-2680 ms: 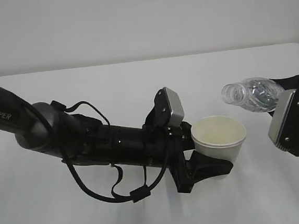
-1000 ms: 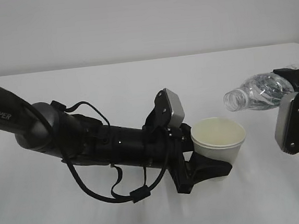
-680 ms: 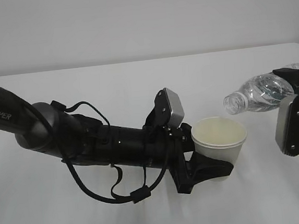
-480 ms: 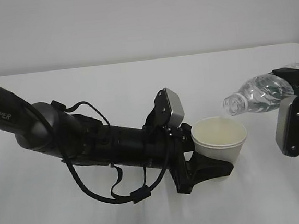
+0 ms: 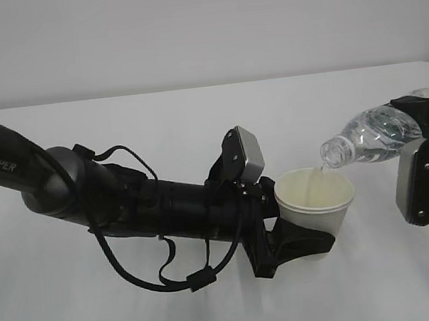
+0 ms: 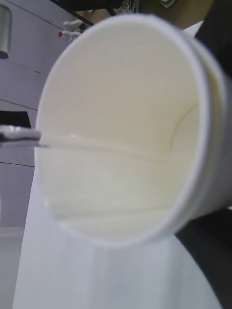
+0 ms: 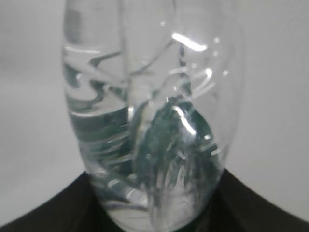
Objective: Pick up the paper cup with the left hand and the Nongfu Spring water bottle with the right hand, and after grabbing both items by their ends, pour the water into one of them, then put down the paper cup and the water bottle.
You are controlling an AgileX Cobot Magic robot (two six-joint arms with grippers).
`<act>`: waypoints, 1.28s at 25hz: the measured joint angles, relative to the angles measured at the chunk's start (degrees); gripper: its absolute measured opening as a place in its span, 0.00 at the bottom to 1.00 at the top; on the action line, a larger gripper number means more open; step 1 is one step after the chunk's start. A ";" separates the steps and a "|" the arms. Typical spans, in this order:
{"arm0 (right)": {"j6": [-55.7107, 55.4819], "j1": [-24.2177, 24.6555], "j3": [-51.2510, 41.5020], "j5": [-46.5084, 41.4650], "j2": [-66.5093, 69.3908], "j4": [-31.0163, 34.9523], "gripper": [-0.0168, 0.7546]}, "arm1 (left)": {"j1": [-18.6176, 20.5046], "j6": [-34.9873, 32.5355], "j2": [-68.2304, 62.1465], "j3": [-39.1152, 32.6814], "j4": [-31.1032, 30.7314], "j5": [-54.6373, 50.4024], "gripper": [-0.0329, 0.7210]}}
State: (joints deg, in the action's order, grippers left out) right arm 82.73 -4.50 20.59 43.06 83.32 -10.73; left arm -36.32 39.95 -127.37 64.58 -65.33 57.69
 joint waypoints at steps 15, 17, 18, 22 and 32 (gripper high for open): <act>0.04 0.00 0.00 0.00 0.00 0.00 0.51 | 0.00 0.00 0.00 0.00 -0.02 0.00 0.64; 0.04 0.00 0.00 0.00 0.00 0.00 0.51 | 0.00 0.00 0.00 0.00 -0.02 0.00 0.64; 0.04 0.00 0.00 0.00 0.00 0.00 0.51 | 0.00 0.00 0.00 0.00 -0.02 0.00 0.64; 0.13 0.00 0.00 0.00 0.00 0.00 0.51 | 0.00 0.00 0.00 0.00 -0.02 0.00 0.64; 0.17 0.00 0.00 0.00 0.00 0.00 0.51 | 0.00 0.00 0.00 0.00 -0.02 0.00 0.64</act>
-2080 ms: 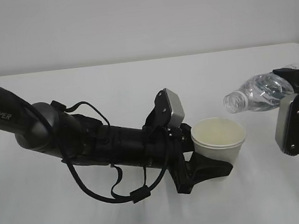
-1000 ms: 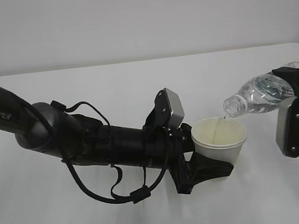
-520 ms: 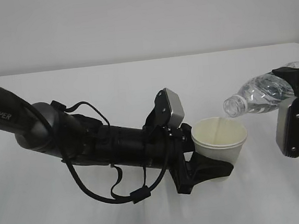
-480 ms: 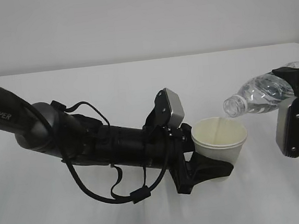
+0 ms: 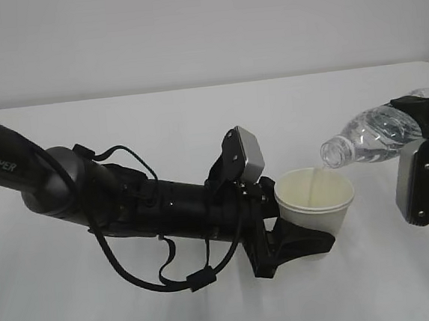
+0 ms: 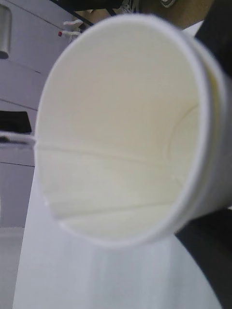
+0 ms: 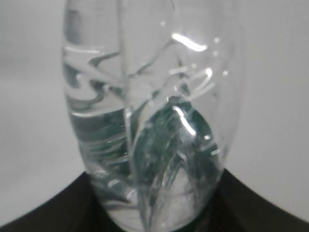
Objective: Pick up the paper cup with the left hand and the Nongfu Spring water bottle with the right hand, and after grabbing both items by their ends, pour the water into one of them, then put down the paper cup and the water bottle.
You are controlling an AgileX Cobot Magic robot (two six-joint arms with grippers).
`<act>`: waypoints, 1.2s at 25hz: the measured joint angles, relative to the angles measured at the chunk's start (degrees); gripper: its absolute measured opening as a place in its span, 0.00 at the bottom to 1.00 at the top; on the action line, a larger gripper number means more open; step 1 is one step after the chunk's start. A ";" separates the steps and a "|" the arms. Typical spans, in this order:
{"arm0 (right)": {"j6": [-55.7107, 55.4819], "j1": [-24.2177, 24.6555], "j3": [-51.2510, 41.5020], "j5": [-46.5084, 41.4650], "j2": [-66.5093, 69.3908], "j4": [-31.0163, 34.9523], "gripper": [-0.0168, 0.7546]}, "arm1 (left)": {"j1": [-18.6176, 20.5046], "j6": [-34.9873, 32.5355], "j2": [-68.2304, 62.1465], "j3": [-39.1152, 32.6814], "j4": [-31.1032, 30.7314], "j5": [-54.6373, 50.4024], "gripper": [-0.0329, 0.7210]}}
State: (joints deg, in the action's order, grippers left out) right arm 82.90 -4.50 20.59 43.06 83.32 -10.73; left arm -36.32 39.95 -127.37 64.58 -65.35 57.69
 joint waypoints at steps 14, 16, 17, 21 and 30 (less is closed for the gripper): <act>0.00 0.00 0.00 0.00 0.00 0.00 0.51 | 0.00 0.00 0.00 0.00 0.00 0.00 0.64; 0.00 0.00 0.00 0.00 0.00 0.00 0.51 | 0.00 0.00 0.00 0.00 0.00 0.00 0.64; 0.00 0.00 0.00 0.00 0.00 0.00 0.51 | 0.00 0.00 0.00 0.00 0.00 0.00 0.64; 0.00 0.00 0.00 0.00 0.00 0.00 0.51 | 0.00 0.00 0.00 0.00 0.00 0.00 0.64; 0.00 0.00 0.00 0.00 0.00 -0.20 0.51 | 0.00 0.00 0.00 0.00 0.00 0.00 0.64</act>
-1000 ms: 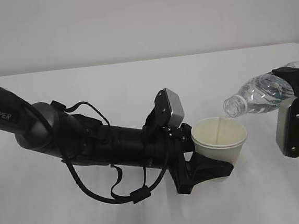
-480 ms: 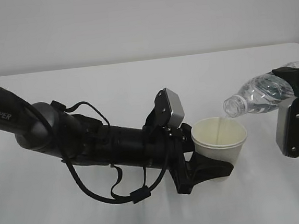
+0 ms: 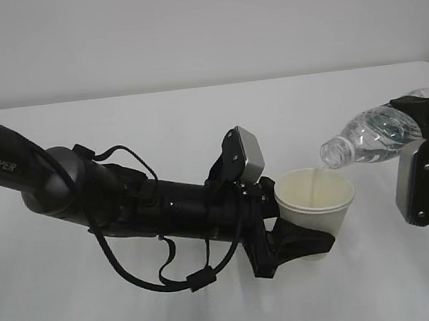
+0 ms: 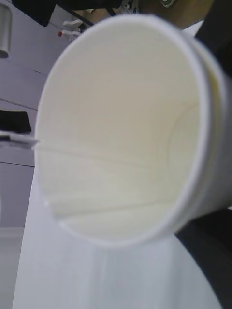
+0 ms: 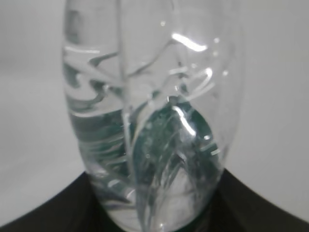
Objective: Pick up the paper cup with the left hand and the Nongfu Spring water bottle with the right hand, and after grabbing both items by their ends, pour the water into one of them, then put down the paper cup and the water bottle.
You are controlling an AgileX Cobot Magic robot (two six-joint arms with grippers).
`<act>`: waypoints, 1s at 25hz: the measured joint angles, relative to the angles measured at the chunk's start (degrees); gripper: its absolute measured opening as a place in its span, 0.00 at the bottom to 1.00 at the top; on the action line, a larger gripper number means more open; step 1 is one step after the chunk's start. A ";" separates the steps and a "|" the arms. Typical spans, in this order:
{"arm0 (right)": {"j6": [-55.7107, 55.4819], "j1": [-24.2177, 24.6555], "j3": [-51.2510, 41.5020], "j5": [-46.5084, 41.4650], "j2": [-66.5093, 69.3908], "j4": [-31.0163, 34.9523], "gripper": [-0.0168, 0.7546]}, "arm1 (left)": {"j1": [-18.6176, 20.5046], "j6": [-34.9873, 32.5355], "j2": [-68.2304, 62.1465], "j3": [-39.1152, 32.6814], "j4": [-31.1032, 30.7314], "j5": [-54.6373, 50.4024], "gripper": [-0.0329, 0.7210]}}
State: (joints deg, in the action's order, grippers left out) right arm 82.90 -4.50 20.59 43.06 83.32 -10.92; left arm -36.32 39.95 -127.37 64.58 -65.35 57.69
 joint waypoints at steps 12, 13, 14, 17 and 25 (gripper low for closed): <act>0.00 0.00 0.00 0.00 0.00 0.00 0.51 | 0.00 0.00 0.00 0.00 0.00 0.00 0.64; 0.09 0.00 0.00 0.00 0.00 0.00 0.51 | 0.00 0.00 0.00 0.00 0.00 0.00 0.64; 0.09 0.00 0.00 0.00 0.00 0.00 0.51 | 0.00 0.00 0.00 0.00 0.00 0.00 0.64; 0.09 0.00 0.00 0.00 0.00 0.00 0.51 | 0.00 0.00 0.00 0.00 0.00 0.00 0.64; 0.19 0.00 0.00 0.10 0.00 0.00 0.51 | 0.00 0.00 0.00 0.00 0.00 0.00 0.64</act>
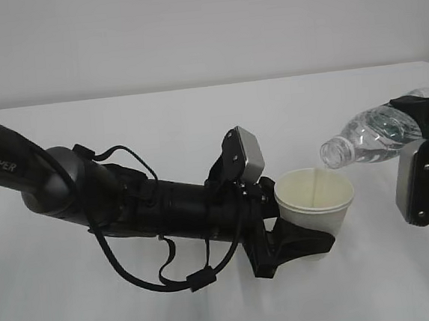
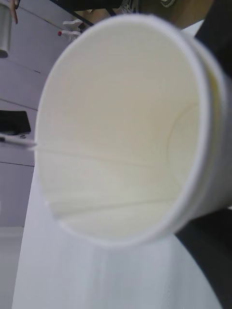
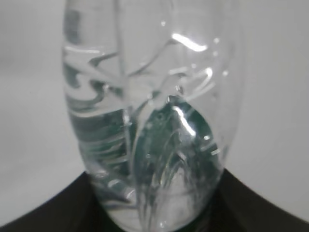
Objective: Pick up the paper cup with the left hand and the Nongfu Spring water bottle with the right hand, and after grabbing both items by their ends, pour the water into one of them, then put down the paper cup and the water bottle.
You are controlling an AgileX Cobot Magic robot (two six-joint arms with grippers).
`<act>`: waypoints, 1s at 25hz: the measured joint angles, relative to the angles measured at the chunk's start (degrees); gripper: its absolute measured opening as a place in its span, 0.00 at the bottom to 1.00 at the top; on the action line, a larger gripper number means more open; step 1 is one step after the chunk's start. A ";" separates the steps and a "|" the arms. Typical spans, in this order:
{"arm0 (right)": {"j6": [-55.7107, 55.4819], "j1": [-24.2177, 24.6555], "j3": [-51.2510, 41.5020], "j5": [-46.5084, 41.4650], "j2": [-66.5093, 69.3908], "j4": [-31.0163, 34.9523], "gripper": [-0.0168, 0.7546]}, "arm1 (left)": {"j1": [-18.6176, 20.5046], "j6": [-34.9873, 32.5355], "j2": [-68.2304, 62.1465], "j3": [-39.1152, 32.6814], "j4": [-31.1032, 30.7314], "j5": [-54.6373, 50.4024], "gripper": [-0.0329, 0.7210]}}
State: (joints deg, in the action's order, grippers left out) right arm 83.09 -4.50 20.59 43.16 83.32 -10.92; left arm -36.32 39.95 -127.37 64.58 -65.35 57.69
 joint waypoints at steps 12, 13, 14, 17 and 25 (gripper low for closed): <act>0.40 0.00 0.00 0.81 0.00 0.00 0.51 | 0.00 0.00 0.00 0.00 0.00 0.00 0.64; 0.40 0.00 0.00 0.81 0.00 0.00 0.51 | 0.00 0.00 0.00 0.00 0.00 0.00 0.64; 0.40 0.00 0.00 0.81 0.00 0.00 0.51 | 0.00 0.00 0.00 0.00 0.00 0.00 0.64; 0.51 0.00 0.00 0.94 0.00 0.00 0.51 | 0.00 0.00 0.00 0.00 0.00 0.00 0.64; 0.51 0.00 0.00 1.25 0.00 0.00 0.51 | 0.00 0.00 0.00 0.00 0.00 -0.10 0.64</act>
State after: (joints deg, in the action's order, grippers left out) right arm 83.60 -4.50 20.59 44.41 83.32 -10.92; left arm -36.32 39.95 -127.37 64.58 -65.35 57.59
